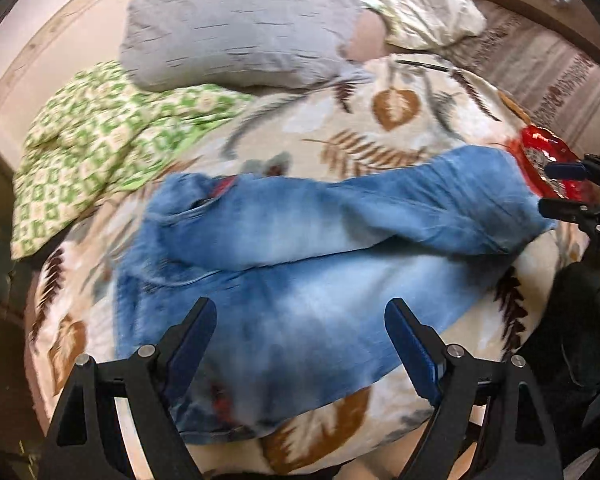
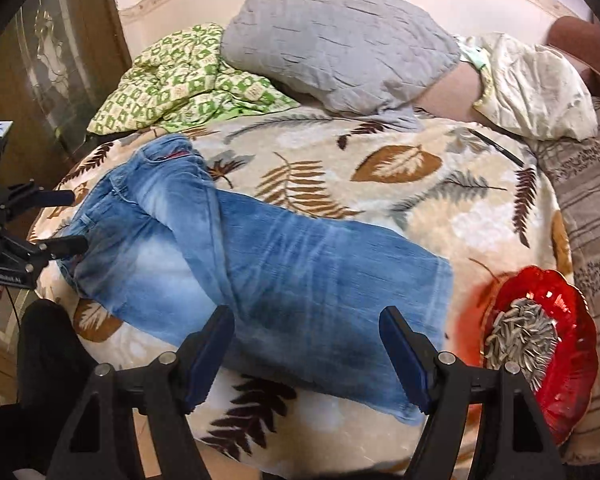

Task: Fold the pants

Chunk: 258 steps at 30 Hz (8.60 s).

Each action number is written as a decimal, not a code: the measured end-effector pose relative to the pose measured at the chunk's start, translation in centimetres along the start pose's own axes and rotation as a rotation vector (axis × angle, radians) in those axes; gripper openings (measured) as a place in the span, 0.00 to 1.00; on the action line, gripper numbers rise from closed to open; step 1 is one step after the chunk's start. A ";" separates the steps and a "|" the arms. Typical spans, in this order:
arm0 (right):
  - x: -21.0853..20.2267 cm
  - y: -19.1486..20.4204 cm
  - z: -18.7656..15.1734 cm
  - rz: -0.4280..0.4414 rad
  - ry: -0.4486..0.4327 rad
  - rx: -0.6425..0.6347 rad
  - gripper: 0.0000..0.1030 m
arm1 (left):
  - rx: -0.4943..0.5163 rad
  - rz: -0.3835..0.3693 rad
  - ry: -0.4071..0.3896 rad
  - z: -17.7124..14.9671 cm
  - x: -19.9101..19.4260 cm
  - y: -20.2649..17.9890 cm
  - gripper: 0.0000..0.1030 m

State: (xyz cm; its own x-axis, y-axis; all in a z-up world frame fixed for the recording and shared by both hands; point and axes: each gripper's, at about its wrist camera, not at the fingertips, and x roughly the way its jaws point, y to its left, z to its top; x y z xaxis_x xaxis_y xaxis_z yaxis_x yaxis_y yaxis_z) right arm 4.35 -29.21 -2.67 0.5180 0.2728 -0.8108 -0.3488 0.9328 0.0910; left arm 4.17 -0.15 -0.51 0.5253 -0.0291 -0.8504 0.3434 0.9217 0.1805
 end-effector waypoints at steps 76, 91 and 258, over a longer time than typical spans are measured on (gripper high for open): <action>6.1 19.4 1.2 0.298 -0.019 -0.433 0.92 | -0.369 -0.033 0.057 -11.0 0.4 18.3 0.85; 14.4 28.6 -2.1 0.145 0.088 -0.743 0.40 | -0.400 -0.285 0.236 -12.2 8.9 18.6 0.34; 13.6 -4.6 6.0 0.041 0.065 -0.013 0.18 | -0.066 -0.495 0.182 6.6 12.1 -5.4 0.04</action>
State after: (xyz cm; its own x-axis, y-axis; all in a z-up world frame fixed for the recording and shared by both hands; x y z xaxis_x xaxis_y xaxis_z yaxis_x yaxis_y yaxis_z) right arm 17.66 -28.35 -10.59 0.4512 0.2946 -0.8424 -0.3792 0.9178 0.1178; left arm 13.83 -8.05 -8.53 0.1672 -0.4043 -0.8992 0.4628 0.8375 -0.2905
